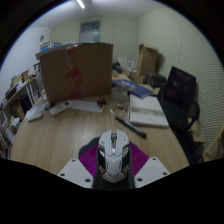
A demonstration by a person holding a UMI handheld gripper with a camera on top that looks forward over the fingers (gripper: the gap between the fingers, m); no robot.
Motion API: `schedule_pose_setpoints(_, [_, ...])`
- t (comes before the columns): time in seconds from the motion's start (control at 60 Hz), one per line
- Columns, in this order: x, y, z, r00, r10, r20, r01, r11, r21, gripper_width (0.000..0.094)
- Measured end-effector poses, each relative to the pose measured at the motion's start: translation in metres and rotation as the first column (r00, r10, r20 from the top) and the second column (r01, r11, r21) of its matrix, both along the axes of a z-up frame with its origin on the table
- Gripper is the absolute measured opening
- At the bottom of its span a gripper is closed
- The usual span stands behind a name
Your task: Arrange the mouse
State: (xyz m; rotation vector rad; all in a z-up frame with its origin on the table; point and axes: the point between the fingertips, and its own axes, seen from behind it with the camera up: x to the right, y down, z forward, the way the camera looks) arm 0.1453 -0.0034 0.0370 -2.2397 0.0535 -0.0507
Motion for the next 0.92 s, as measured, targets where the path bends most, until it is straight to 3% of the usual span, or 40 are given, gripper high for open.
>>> schedule_pose_setpoints(0.2, [0.003,-0.014,-0.056,0.996,0.047,-0.07,-0.052,0.995,-0.079,0.0421])
schedule_pose_setpoints(0.217, [0.004,-0.009,-0.053,0.996,0.05,-0.067,-0.053,0.998,-0.043,0.0412])
schedule_pose_setpoints(0.283, [0.004,-0.012,-0.058,0.996,0.058,-0.062,-0.062,0.996,-0.06,0.0416])
schedule_pose_setpoints(0.383, [0.004,-0.01,-0.056,0.996,0.06,-0.061,-0.066,0.993,-0.102,0.0497])
schedule_pose_setpoints(0.45, [0.003,-0.012,-0.056,0.997,0.059,-0.059,-0.066,0.99,-0.127,0.0561])
schedule_pose_setpoints(0.533, [0.001,-0.021,-0.053,0.997,0.029,-0.076,-0.04,0.987,-0.153,0.0901])
schedule_pose_setpoints(0.583, [-0.002,-0.027,-0.042,0.997,0.006,-0.08,-0.016,0.991,-0.135,0.083])
schedule_pose_setpoints(0.733, [-0.019,-0.076,-0.006,0.995,-0.074,-0.069,0.064,0.989,-0.136,0.0839])
schedule_pose_setpoints(0.917, [-0.065,-0.146,0.043,0.988,-0.114,-0.099,0.099,0.984,-0.147,0.0845])
